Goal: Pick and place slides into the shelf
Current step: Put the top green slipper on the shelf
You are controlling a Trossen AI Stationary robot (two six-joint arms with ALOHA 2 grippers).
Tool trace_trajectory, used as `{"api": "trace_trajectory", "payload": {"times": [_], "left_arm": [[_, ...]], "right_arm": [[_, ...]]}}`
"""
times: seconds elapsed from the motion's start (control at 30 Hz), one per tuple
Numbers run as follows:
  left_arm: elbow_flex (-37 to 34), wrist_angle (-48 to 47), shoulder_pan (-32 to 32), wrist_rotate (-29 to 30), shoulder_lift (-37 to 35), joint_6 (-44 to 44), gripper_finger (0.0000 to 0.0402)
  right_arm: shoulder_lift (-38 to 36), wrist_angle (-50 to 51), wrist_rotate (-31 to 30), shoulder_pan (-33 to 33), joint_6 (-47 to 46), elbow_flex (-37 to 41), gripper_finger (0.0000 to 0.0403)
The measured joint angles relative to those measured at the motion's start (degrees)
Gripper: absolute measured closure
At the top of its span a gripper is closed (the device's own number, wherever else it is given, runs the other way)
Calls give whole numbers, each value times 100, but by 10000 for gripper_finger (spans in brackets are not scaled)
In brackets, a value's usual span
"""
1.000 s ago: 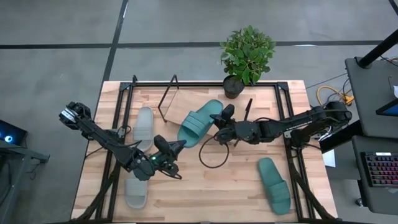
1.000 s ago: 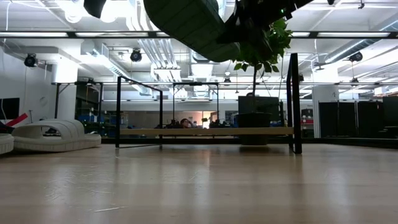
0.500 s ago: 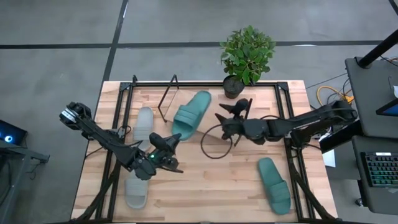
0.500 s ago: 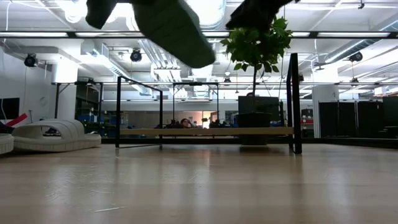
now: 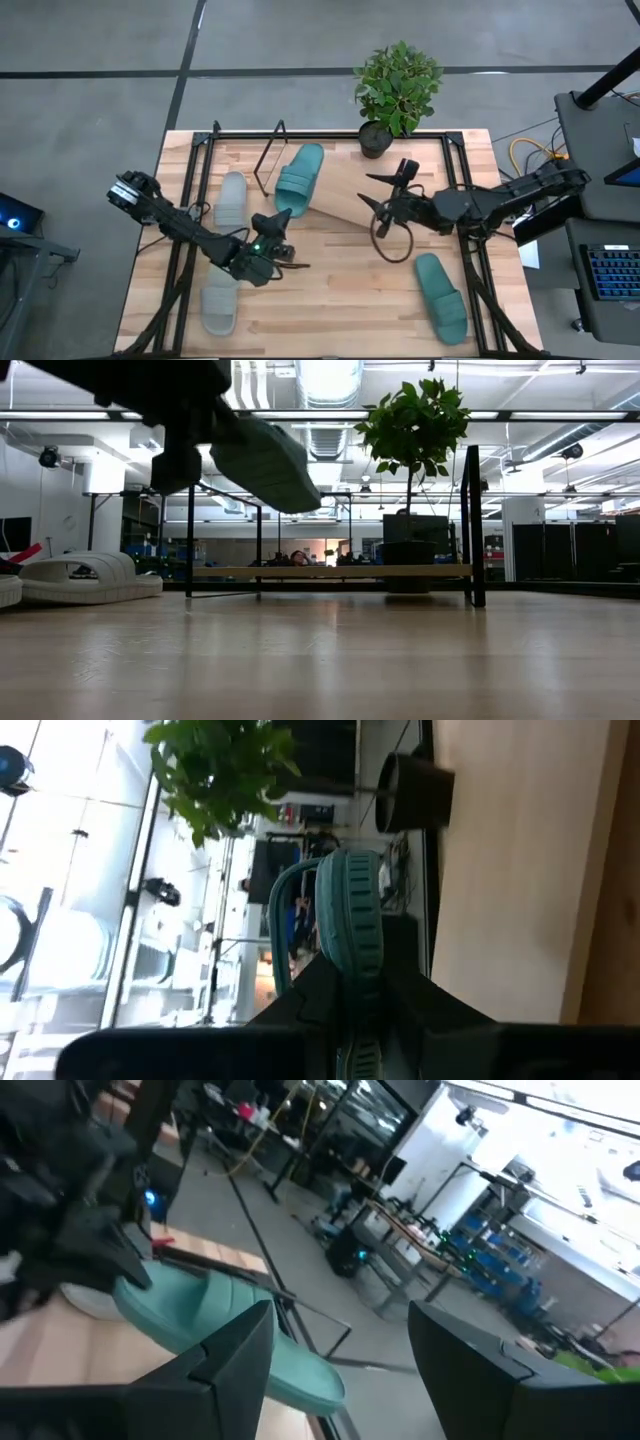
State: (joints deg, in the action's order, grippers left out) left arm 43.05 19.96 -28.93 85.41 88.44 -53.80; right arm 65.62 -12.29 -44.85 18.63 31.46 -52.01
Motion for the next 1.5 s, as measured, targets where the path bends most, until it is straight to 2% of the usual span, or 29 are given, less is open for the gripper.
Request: {"api": "trace_trajectory", "payload": {"times": [0.2, 0.37, 0.63, 0.93, 1.27, 1.5], "left_arm": [[-288, -2, 133, 100, -7, 553, 380], [-571, 7, 214, -293, 46, 835, 380], [-1059, 52, 512, -491, 49, 1065, 380], [-1085, 53, 1036, -986, 280, 1141, 381], [-1087, 95, 1470, -1021, 807, 1046, 381], [-1081, 215, 1508, -1095, 1084, 995, 381]], "right_arm": [[-2, 8, 5, 24, -2, 36, 179], [5, 7, 5, 24, -70, 95, 179], [3, 8, 3, 24, -59, 141, 179], [3, 7, 3, 24, -61, 158, 179], [3, 7, 1, 22, -59, 211, 179], [3, 5, 1, 22, -60, 236, 179]]}}
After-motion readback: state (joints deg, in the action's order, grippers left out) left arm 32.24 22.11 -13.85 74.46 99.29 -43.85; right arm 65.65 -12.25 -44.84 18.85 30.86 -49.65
